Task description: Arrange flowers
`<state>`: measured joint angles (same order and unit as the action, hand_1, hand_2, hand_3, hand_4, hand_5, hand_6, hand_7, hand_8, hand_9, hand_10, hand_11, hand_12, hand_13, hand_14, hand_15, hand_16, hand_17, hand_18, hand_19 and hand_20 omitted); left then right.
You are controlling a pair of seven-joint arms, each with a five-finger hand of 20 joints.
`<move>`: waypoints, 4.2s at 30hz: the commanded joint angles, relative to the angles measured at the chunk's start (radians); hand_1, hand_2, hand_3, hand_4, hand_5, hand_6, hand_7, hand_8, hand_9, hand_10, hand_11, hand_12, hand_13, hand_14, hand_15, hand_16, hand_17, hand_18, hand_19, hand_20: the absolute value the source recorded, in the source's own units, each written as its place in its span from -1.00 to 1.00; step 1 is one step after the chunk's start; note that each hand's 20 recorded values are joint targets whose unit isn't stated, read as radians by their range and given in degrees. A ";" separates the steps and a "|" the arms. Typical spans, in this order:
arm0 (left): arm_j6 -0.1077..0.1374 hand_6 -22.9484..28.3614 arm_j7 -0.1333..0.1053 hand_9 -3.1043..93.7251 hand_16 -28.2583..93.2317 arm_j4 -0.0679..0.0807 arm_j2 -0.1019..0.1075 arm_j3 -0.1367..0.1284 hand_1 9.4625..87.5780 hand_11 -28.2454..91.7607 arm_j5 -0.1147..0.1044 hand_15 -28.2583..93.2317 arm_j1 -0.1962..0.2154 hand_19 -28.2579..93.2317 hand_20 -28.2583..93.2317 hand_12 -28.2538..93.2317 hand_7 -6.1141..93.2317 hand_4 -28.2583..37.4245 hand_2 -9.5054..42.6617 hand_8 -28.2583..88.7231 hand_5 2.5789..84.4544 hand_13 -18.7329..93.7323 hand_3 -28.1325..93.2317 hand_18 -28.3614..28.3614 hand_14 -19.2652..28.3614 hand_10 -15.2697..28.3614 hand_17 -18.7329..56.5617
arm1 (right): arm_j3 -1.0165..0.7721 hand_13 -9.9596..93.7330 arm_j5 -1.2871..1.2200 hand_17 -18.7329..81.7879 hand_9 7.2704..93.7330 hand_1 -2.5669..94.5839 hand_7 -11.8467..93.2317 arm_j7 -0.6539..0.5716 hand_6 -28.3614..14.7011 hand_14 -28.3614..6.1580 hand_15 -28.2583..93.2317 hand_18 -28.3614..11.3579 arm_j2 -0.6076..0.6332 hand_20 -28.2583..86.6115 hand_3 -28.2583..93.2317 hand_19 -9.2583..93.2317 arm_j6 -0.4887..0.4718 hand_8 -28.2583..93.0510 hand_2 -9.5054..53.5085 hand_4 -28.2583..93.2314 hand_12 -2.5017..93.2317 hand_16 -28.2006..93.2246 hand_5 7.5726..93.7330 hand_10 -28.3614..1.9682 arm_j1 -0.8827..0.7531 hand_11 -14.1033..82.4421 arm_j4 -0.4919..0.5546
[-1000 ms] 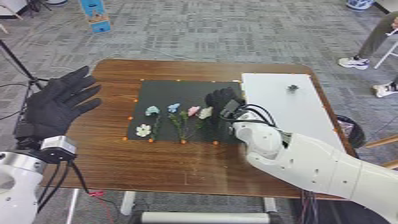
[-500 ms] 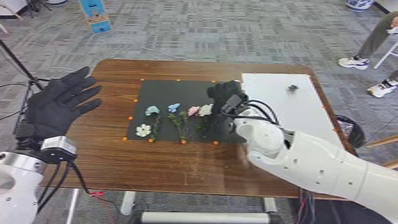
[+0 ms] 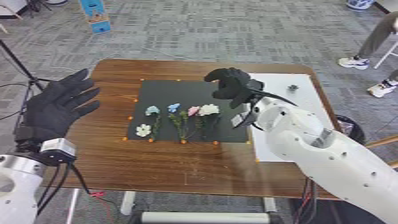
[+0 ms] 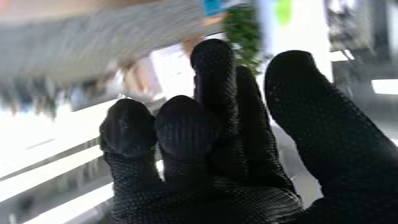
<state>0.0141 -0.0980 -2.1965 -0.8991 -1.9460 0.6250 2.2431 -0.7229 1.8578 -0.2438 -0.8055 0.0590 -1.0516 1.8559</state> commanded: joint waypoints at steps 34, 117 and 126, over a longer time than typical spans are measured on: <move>0.058 0.00 -0.058 -0.44 -0.45 -0.015 -0.014 -0.072 -0.78 -0.33 -0.019 -0.29 0.073 0.14 -0.41 -0.26 -0.57 -1.00 -0.83 -0.65 -0.35 -0.33 0.54 0.79 0.37 0.20 -0.82 | 0.006 0.79 -0.010 0.51 0.72 -0.55 -0.52 0.036 0.33 0.25 0.86 -0.68 0.073 0.82 0.98 1.00 -0.366 -0.72 0.15 -0.60 -0.28 0.07 0.00 0.07 -0.015 0.57 0.035; 0.062 0.00 -0.044 -0.44 -0.46 -0.014 -0.013 -0.062 -0.76 -0.32 -0.021 -0.25 0.073 0.14 -0.41 -0.26 -0.56 -1.00 -0.79 -0.65 -0.35 -0.32 0.55 0.79 0.37 0.21 -0.81 | 0.146 0.81 0.207 0.54 0.74 -0.59 -0.50 -0.015 0.37 0.29 0.86 -0.68 0.090 0.84 0.97 1.00 -0.319 -0.74 0.04 -0.62 -0.27 0.09 0.02 0.09 0.064 0.58 -0.017; 0.063 0.00 -0.045 -0.44 -0.46 -0.017 -0.015 -0.064 -0.76 -0.32 -0.020 -0.25 0.078 0.14 -0.41 -0.26 -0.56 -1.00 -0.79 -0.66 -0.35 -0.32 0.56 0.79 0.38 0.21 -0.81 | 0.137 0.81 0.222 0.53 0.73 -0.58 -0.49 -0.031 0.37 0.29 0.86 -0.67 0.100 0.84 0.97 1.00 -0.318 -0.74 0.02 -0.62 -0.28 0.09 0.04 0.09 0.072 0.58 -0.032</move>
<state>0.0758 -0.1479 -2.2054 -0.9079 -2.0066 0.6086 2.3120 -0.5626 2.0480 -0.2608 -0.7156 -0.2514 -0.9882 1.8212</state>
